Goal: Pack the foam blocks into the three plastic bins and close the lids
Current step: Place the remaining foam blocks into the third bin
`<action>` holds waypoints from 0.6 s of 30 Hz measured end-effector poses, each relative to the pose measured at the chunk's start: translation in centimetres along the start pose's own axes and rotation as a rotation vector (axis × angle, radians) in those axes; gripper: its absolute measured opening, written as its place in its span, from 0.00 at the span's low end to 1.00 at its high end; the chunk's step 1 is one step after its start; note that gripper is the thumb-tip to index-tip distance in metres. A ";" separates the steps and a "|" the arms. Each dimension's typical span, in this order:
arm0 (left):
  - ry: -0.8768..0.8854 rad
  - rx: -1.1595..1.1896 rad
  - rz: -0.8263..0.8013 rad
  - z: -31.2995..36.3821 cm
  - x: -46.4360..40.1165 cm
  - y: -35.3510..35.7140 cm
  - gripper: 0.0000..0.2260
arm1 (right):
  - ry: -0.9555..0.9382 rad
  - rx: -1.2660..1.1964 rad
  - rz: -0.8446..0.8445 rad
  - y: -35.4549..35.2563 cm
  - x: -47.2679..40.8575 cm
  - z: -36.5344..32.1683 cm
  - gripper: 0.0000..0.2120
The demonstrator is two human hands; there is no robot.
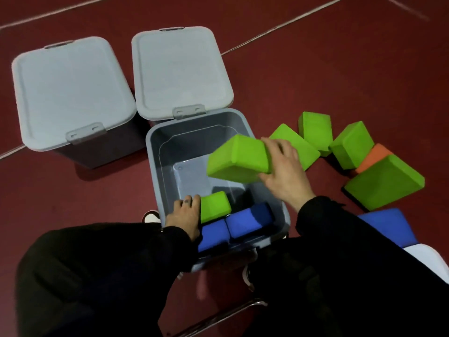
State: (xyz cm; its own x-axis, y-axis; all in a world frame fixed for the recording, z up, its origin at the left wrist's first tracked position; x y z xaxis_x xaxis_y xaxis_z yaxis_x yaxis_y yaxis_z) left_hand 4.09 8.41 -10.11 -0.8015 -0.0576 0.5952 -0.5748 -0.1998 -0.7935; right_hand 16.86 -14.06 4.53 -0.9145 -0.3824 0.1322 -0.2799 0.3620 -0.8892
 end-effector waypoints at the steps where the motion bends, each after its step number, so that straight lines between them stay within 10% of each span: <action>1: -0.022 0.012 -0.022 -0.1 -0.2 0.9 0.40 | -0.026 0.067 -0.047 1.3 -0.1 0.0 0.42; 18: -0.181 -0.158 0.002 -3.1 -2.8 2.6 0.41 | -0.171 0.396 -0.317 7.2 -2.3 3.0 0.43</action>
State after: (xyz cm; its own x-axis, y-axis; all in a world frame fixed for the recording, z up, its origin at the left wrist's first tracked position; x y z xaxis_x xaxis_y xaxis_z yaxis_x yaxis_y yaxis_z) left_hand 4.29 11.06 -14.26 -0.7684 -0.2351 0.5952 -0.6031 -0.0449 -0.7964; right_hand 17.86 -13.12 -3.47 -0.7331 -0.5661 0.3770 -0.3724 -0.1297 -0.9189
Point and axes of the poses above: each hand's wrist, its own x-axis away from the middle knuckle, its own y-axis out of the palm, z = x × y, the point moved 8 cm from there along -x, towards the middle knuckle, and after that the axes turned 9 degrees about -z, right-handed, at the moved point
